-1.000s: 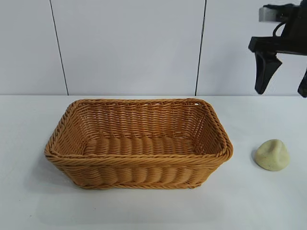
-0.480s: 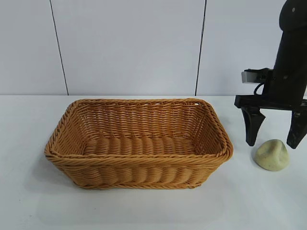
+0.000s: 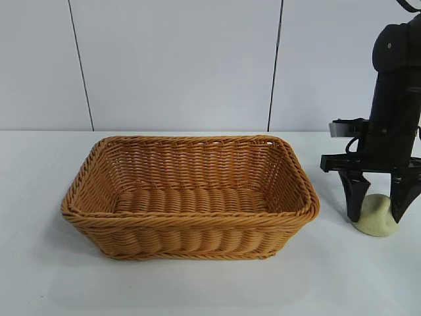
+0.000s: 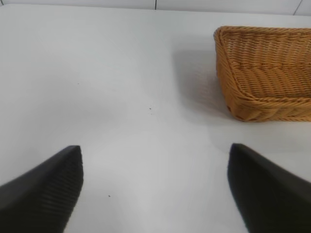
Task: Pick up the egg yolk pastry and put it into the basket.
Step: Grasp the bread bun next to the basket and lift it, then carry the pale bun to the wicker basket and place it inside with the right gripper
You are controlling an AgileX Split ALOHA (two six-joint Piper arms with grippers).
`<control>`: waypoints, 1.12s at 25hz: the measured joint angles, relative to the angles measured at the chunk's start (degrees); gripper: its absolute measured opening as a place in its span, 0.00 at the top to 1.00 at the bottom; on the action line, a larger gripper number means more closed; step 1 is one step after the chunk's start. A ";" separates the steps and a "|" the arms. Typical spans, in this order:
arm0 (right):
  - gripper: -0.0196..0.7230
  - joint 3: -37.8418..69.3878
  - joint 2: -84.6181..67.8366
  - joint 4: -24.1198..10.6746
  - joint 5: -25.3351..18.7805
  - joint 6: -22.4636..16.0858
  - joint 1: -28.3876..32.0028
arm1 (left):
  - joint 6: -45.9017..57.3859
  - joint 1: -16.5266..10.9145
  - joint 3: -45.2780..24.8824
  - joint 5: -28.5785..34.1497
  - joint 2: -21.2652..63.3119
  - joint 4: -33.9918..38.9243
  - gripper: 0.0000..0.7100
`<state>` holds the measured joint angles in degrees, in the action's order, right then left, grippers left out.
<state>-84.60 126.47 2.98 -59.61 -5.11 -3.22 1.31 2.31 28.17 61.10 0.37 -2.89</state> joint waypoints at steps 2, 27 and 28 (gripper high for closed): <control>0.72 0.00 0.00 0.16 -0.29 0.00 0.00 | 0.00 0.00 0.00 0.00 0.00 0.00 0.11; 0.79 -10.12 -13.90 7.65 -7.46 1.23 -1.93 | -0.01 0.00 0.00 0.00 0.00 0.00 0.11; 0.79 -10.12 -13.90 8.56 -7.16 1.59 -2.99 | -0.01 0.00 0.00 0.00 0.00 0.00 0.11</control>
<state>-94.72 112.57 11.54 -66.77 -3.52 -6.21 1.30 2.31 28.17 61.10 0.37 -2.89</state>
